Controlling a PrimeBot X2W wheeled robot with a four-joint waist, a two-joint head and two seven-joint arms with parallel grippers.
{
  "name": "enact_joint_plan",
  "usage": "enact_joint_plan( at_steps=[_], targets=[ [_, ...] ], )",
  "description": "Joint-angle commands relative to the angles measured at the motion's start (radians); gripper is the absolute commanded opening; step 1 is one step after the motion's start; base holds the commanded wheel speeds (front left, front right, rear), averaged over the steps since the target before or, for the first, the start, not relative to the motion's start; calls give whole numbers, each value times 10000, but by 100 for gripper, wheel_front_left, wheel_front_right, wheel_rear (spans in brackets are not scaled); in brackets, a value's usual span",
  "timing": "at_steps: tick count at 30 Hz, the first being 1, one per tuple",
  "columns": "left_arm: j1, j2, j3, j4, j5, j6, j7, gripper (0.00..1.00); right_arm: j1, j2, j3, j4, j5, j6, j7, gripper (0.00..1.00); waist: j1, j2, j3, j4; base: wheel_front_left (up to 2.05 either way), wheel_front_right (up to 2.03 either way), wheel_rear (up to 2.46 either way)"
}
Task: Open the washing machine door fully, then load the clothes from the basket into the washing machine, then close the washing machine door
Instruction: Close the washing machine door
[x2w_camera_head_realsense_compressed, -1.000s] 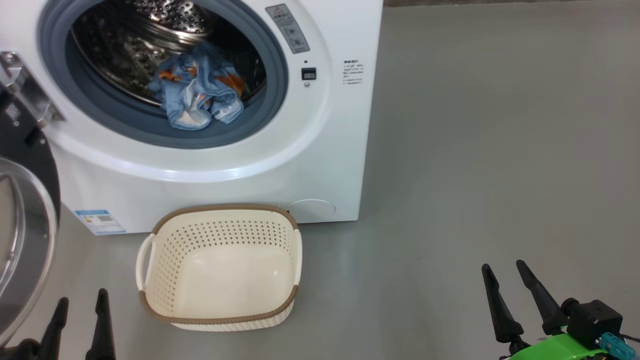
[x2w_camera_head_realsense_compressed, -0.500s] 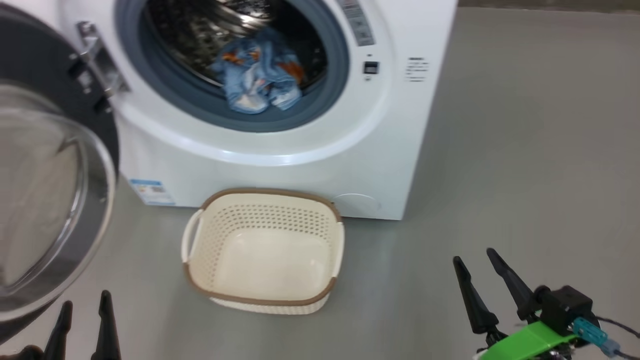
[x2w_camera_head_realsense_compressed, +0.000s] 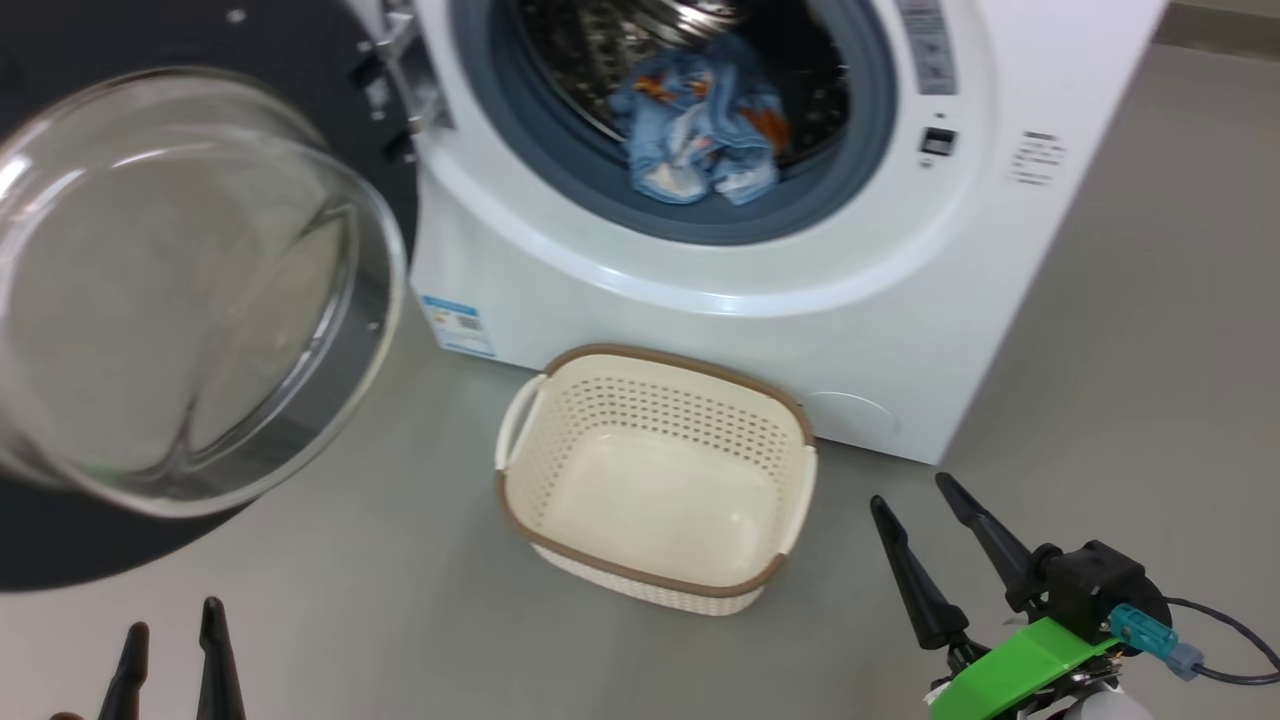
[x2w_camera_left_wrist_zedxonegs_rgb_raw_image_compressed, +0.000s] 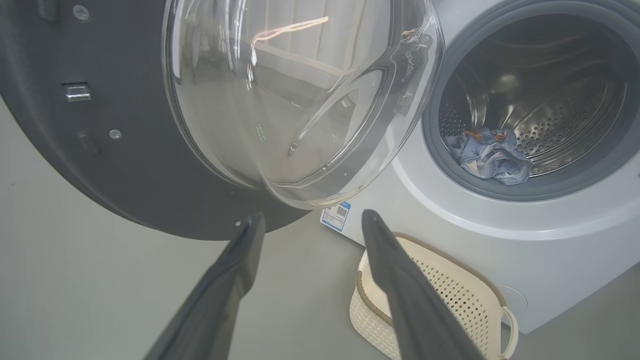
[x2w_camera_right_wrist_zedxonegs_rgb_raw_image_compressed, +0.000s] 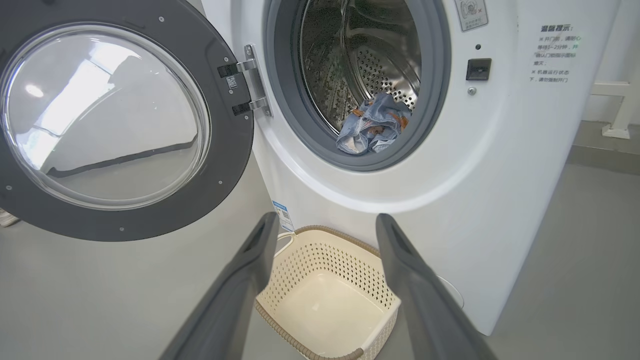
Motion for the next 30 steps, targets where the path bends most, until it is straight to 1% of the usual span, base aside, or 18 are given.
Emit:
enact_joint_plan(
  at_steps=[1, 7, 12, 28, 29, 30],
  targets=[
    [-114, 124, 386, -295, -21, 15, -63, 100, -332, -45, 285, -182, 70, 16, -120, 100, 0, -1, -32, 623, 0, 0, 0],
    [-108, 46, 386, -288, -8, 15, -63, 100, -499, -57, 584, -70, 121, 16, -120, 100, 0, -1, -57, 1173, 0, 0, 0],
    [-65, -16, 435, -289, 48, 15, -63, 100, -500, -49, 646, -23, 169, 16, -120, 100, 0, -1, -131, 1501, 0, 0, 0],
    [16, -145, 582, -327, 167, 15, -63, 100, -395, -22, 770, 14, 236, 16, -120, 100, 0, -1, -242, 1927, 0, 0, 0],
    [8, -150, 597, -341, 145, 15, -63, 93, -387, -19, 768, 8, 235, 16, -120, 100, 0, -1, -240, 1937, 0, 0, 0],
    [-12, -141, 615, -385, 127, 15, -63, 66, -377, -9, 767, 4, 238, 16, -120, 100, 0, -1, -237, 1943, 0, 0, 0]
  ],
)
